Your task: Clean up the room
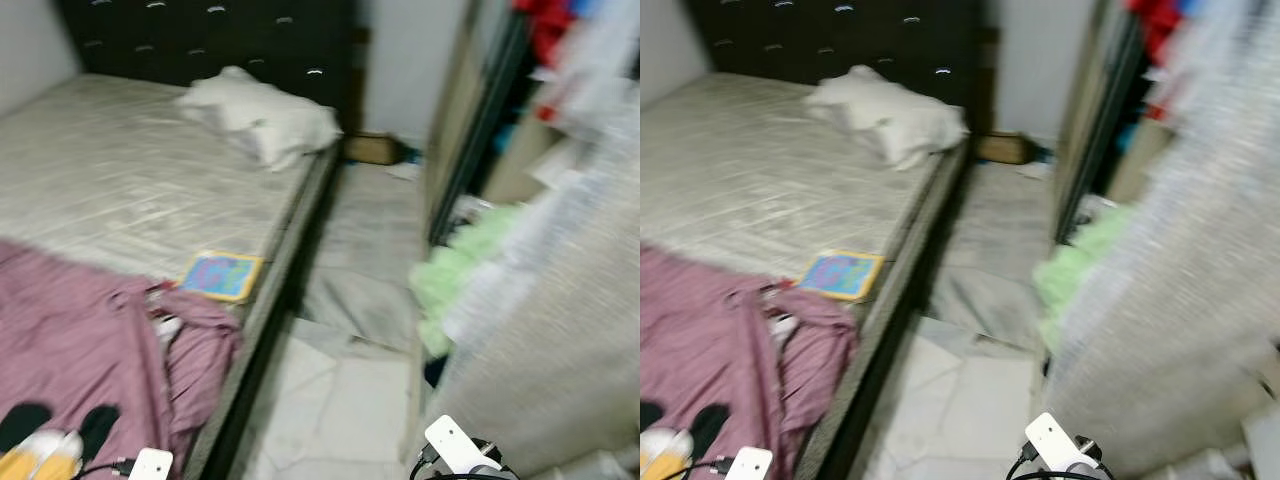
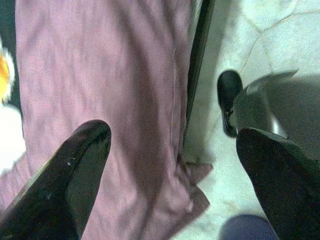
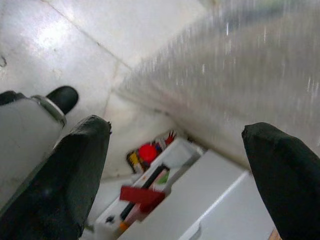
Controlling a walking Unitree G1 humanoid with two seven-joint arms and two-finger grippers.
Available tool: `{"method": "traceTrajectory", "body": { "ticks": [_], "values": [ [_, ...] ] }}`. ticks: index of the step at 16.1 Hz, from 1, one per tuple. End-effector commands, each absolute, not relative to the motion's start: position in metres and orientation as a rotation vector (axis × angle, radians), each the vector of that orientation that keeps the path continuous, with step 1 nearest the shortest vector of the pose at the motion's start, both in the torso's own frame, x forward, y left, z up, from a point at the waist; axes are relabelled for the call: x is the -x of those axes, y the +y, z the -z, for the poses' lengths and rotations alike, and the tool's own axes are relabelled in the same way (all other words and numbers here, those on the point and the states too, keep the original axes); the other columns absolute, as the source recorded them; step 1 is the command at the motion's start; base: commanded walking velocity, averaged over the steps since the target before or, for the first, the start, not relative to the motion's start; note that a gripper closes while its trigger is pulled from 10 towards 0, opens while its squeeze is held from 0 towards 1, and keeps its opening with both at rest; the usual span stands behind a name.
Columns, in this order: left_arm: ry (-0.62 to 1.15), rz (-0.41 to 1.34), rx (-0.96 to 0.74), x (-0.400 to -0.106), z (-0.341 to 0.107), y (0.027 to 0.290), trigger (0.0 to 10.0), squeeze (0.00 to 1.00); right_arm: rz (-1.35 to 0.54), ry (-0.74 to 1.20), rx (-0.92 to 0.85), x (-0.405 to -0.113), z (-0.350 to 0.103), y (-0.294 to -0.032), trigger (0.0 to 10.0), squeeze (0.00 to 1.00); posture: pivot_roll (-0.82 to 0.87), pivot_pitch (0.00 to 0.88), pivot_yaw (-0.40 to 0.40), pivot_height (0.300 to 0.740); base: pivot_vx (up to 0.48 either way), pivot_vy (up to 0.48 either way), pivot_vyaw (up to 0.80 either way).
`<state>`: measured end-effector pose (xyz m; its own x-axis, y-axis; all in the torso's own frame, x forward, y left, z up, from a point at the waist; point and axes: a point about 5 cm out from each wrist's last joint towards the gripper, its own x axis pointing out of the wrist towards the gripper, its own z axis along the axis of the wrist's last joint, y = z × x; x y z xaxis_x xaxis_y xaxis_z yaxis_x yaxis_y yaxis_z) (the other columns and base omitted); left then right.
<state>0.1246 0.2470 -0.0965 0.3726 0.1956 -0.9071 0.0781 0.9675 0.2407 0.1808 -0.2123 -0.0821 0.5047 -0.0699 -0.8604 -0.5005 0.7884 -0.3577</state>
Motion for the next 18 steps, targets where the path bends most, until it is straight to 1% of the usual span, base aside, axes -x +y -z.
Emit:
{"method": "traceTrajectory", "body": {
  "ticks": [1,18],
  "values": [
    [1.199,-0.079,-0.262,-0.1237,0.0966,0.2478,10.0,0.0,-0.287,1.019,0.637,-0.181,0.0818,-0.2127,10.0,0.0,-0.03,0.0,-0.034,0.74,0.0,0.0,0.8],
    [1.209,-0.074,-0.265,-0.1227,0.0969,0.2479,10.0,0.0,-0.304,1.022,0.627,-0.1804,0.0821,-0.2118,10.0,0.0,-0.03,0.0,-0.034,0.74,0.0,0.0,0.8]
  ]
}}
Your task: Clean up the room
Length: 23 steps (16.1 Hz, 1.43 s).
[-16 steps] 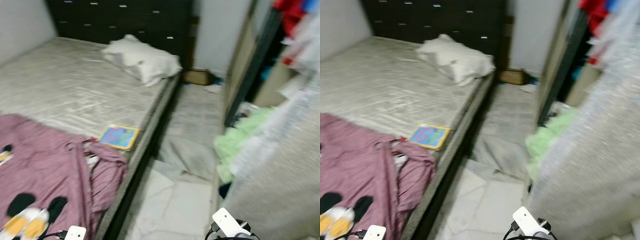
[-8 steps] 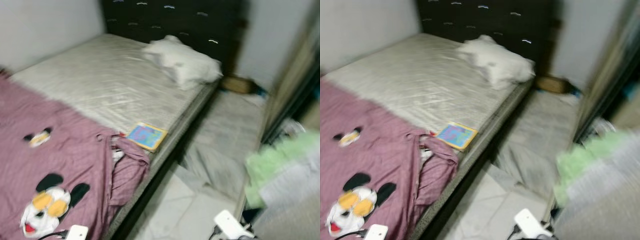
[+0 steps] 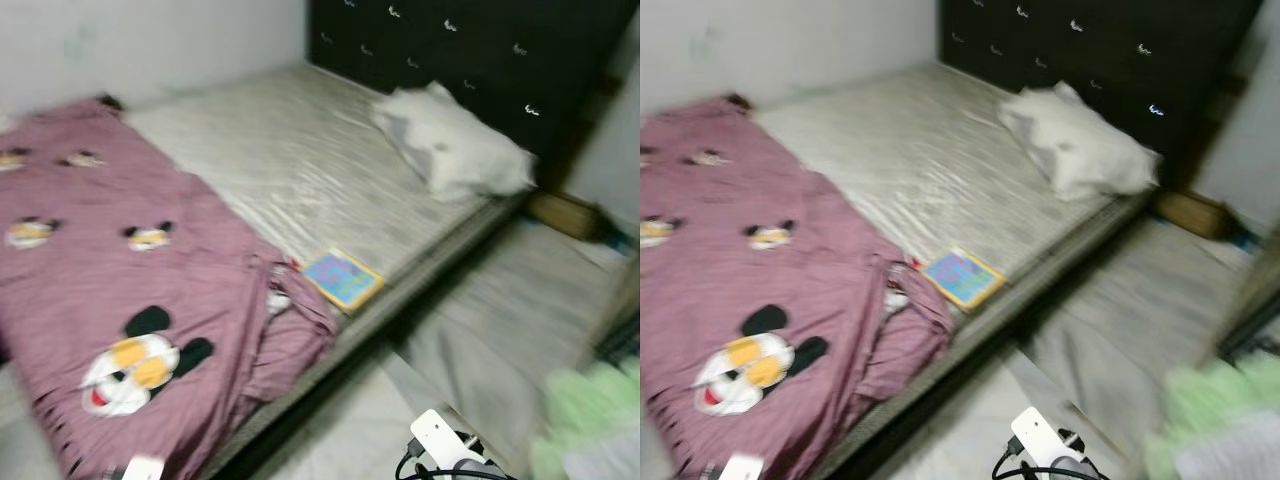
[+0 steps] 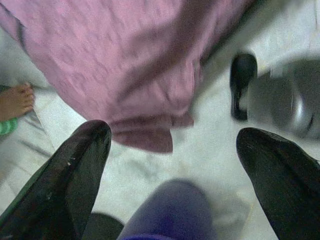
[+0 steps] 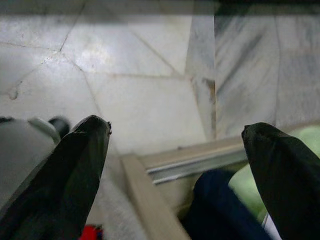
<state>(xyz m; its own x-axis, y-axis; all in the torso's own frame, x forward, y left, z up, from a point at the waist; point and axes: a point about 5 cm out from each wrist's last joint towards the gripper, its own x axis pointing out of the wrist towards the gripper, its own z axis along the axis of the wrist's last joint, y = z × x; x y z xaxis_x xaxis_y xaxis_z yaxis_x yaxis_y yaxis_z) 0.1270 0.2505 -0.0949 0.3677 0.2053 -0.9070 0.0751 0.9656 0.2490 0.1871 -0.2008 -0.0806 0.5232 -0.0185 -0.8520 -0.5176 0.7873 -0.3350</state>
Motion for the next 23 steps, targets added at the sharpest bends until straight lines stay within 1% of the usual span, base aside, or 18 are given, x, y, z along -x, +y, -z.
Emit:
{"method": "traceTrajectory", "body": {
  "ticks": [1,14,15,16,17,18,20,21,22,23],
  "values": [
    [1.209,-0.074,-0.265,-0.123,0.097,0.248,10.0,0.0,-0.303,1.022,0.626,-0.18,0.082,-0.212,10.0,0.0,-0.03,0.0,-0.034,0.74,0.0,0.0,0.8],
    [1.196,-0.079,-0.28,-0.125,0.096,0.248,10.0,0.0,-0.298,1.009,0.636,-0.183,0.081,-0.212,10.0,0.0,-0.02,0.0,-0.038,0.74,0.0,0.0,0.8],
    [1.163,-0.108,-0.29,-0.127,0.095,0.249,10.0,0.0,-0.284,0.982,0.658,-0.185,0.08,-0.212,10.0,0.0,-0.02,0.0,-0.036,0.74,0.0,0.0,0.8],
    [1.136,-0.146,-0.288,-0.129,0.094,0.251,10.0,0.0,-0.239,0.967,0.638,-0.185,0.079,-0.214,10.0,0.0,-0.02,0.0,-0.035,0.74,0.0,0.0,0.8],
    [1.097,-0.21,-0.251,-0.13,0.092,0.252,10.0,0.0,-0.146,0.965,0.544,-0.184,0.079,-0.215,10.0,0.0,-0.02,0.0,-0.033,0.74,0.0,0.0,0.8],
    [1.062,-0.255,-0.226,-0.132,0.091,0.252,10.0,0.0,-0.124,0.955,0.518,-0.185,0.078,-0.215,10.0,0.0,-0.02,0.0,-0.032,0.74,0.0,0.0,0.8],
    [0.996,-0.359,-0.181,-0.138,0.087,0.255,10.0,0.0,-0.147,0.925,0.515,-0.192,0.075,-0.212,10.0,0.0,-0.01,0.0,-0.039,0.74,0.0,0.0,0.0],
    [0.972,-0.383,-0.172,-0.141,0.086,0.255,10.0,0.0,-0.14,0.915,0.501,-0.195,0.074,-0.211,10.0,0.0,-0.01,0.0,-0.04,0.74,0.0,0.0,0.0],
    [0.934,-0.414,-0.192,-0.146,0.082,0.257,10.0,0.0,-0.093,0.888,0.467,-0.199,0.072,-0.211,10.0,0.0,-0.01,0.0,-0.04,0.74,0.0,0.0,0.0],
    [0.844,-0.432,-0.23,-0.175,0.064,0.271,10.0,0.0,-0.063,0.879,0.43,-0.2,0.071,-0.211,10.0,0.0,-0.01,0.0,-0.035,0.74,0.0,0.0,0.0]
  ]
}}
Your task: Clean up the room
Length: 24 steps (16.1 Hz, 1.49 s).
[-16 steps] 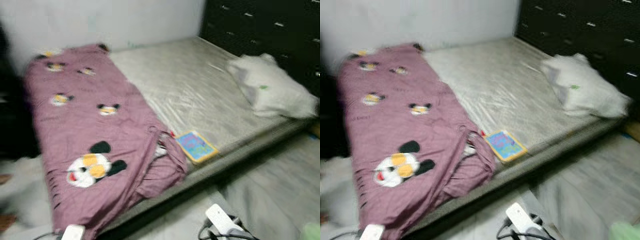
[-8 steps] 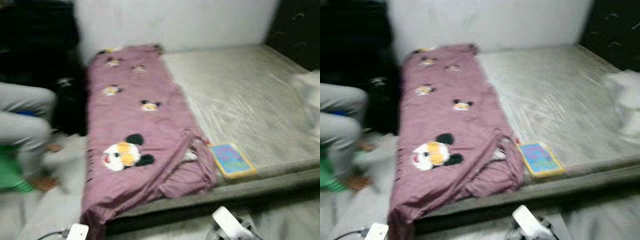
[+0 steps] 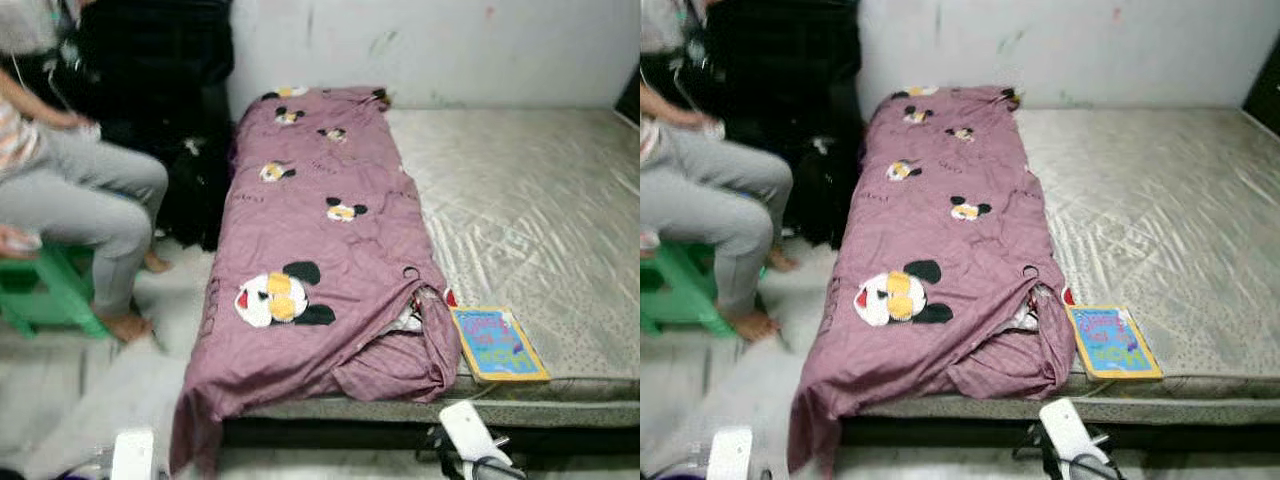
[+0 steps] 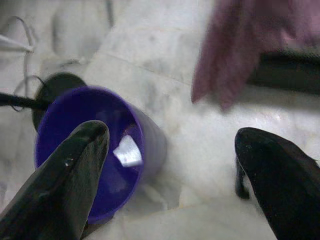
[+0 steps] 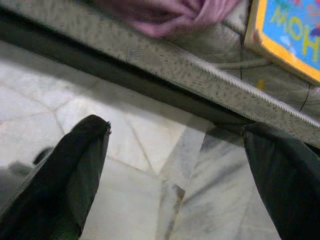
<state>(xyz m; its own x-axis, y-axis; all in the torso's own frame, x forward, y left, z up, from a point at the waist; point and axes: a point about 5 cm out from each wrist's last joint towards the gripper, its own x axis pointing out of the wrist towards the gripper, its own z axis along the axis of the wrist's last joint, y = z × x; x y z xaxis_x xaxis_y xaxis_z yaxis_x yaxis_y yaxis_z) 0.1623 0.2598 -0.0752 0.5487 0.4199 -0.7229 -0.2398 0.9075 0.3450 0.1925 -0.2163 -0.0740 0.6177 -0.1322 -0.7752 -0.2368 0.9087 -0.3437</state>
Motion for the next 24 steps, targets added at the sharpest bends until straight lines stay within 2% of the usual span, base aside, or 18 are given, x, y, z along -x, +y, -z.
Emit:
{"method": "traceTrajectory", "body": {
  "ticks": [1,2,3,4,5,8,9,13,14,15,17,18,20,22,24],
  "values": [
    [0.655,-0.436,-0.317,-0.228,0.024,0.29,10.0,0.0,-0.012,0.847,0.37,-0.204,0.068,-0.21,10.0,0.0,-0.02,0.0,-0.035,0.74,0.0,0.0,0.0],
    [0.632,-0.441,-0.307,-0.235,0.019,0.289,10.0,0.0,-0.006,0.837,0.36,-0.207,0.067,-0.21,10.0,0.0,-0.02,0.0,-0.033,0.74,0.0,0.0,0.0],
    [0.548,-0.457,-0.259,-0.249,0.008,0.285,10.0,0.0,0.026,0.676,0.347,-0.261,0.027,-0.222,10.0,0.0,-0.02,0.0,-0.034,0.74,0.0,0.0,0.0],
    [0.49,-0.469,-0.229,-0.259,-0.001,0.284,10.0,0.0,0.043,0.577,0.313,-0.288,0.002,-0.226,10.0,0.0,-0.02,0.0,-0.029,0.74,0.0,0.0,0.0],
    [0.404,-0.501,-0.175,-0.274,-0.016,0.28,10.0,0.0,0.043,0.496,0.259,-0.3,-0.011,-0.222,10.0,0.0,-0.03,0.0,-0.028,0.74,0.0,0.0,0.0],
    [0.314,-0.513,-0.056,-0.295,-0.033,0.27,10.0,0.0,0.066,0.421,0.202,-0.311,-0.024,-0.221,10.0,0.0,-0.03,0.0,-0.033,0.74,0.0,0.0,0.0],
    [0.215,-0.464,-0.051,-0.312,-0.052,0.258,10.0,0.0,0.072,0.345,0.178,-0.321,-0.038,-0.219,10.0,0.0,-0.04,0.0,-0.037,0.74,0.0,0.0,0.0],
    [-0.059,-0.269,-0.108,-0.332,-0.101,0.225,10.0,0.0,0.012,0.176,0.225,-0.337,-0.066,-0.21,10.0,0.0,-0.04,0.0,-0.05,0.74,0.0,0.0,0.0],
    [-0.165,-0.167,-0.131,-0.324,-0.117,0.211,10.0,0.0,0.025,0.126,0.222,-0.337,-0.074,-0.214,10.0,0.0,-0.03,0.0,-0.051,0.74,0.0,0.0,0.0],
    [-0.194,-0.143,-0.145,-0.32,-0.122,0.207,10.0,0.0,0.02,0.108,0.263,-0.336,-0.077,-0.215,10.0,0.0,-0.03,0.0,-0.051,0.74,0.0,0.0,0.0],
    [-0.253,-0.087,-0.172,-0.304,-0.132,0.196,10.0,0.0,0.01,0.037,0.412,-0.331,-0.087,-0.218,10.0,0.0,-0.02,0.0,-0.062,0.74,0.0,0.0,0.0],
    [-0.29,-0.054,-0.181,-0.282,-0.133,0.184,10.0,0.0,0.036,-0.019,0.496,-0.318,-0.092,-0.225,10.0,0.0,-0.01,0.0,-0.077,0.74,0.0,0.0,0.0],
    [-0.303,-0.039,-0.21,-0.263,-0.132,0.177,10.0,0.0,0.015,-0.025,0.415,-0.305,-0.09,-0.223,10.0,0.0,-0.02,0.0,-0.082,0.74,0.0,0.0,0.0],
    [-0.259,-0.079,-0.223,-0.232,-0.124,0.188,10.0,0.0,-0.056,-0.112,0.31,-0.276,-0.093,-0.209,10.0,0.0,-0.01,0.0,-0.093,0.74,0.0,0.0,0.0],
    [-0.183,-0.086,-0.242,-0.214,-0.109,0.192,10.0,0.0,-0.039,-0.065,0.285,-0.258,-0.081,-0.21,10.0,0.0,-0.01,0.0,-0.092,0.74,0.0,0.0,0.0]
  ]
}}
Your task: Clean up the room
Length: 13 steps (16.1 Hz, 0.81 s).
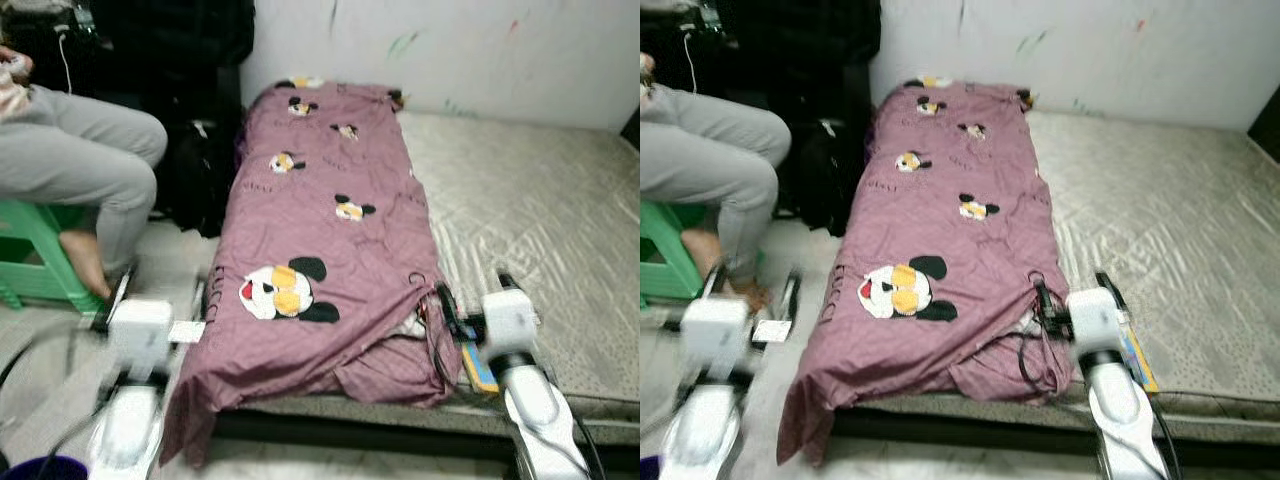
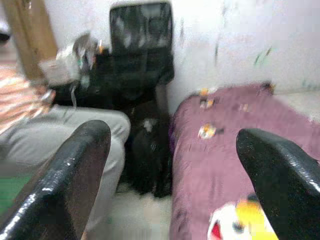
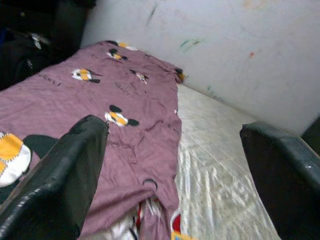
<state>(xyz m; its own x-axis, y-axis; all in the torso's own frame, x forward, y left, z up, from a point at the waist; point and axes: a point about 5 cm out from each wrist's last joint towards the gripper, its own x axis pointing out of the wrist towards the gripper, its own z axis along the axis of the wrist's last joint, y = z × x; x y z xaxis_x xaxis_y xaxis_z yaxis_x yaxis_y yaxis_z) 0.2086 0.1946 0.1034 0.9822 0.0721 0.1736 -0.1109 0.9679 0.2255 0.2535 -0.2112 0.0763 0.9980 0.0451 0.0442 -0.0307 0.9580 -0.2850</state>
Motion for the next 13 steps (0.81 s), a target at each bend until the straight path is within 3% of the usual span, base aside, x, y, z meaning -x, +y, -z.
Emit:
{"method": "traceTrajectory", "body": {
  "ticks": [1,5,11,13],
  "values": [
    [-0.122,-0.093,-0.251,-0.196,-0.097,0.194,10.0,0.0,-0.044,0.028,0.246,-0.238,-0.063,-0.213,10.0,0.0,-0.01,0.004,-0.077,0.74,0.0,0.0,0.0],
    [-0.115,-0.064,-0.279,-0.198,-0.104,0.193,10.0,0.0,-0.036,0.091,0.188,-0.224,-0.061,-0.222,10.0,0.0,-0.05,0.026,-0.04,0.74,0.0,0.0,0.0],
    [-0.125,0.017,-0.232,-0.206,-0.115,0.174,10.0,0.0,-0.077,0.063,0.117,-0.236,-0.081,-0.211,10.0,0.0,-0.08,0.059,-0.041,0.74,0.0,0.0,0.0],
    [-0.114,0.037,-0.211,-0.208,-0.114,0.168,10.0,0.0,-0.134,0.055,0.126,-0.238,-0.084,-0.197,10.0,0.0,-0.08,0.078,-0.063,0.74,0.0,0.0,0.0]
  ]
}}
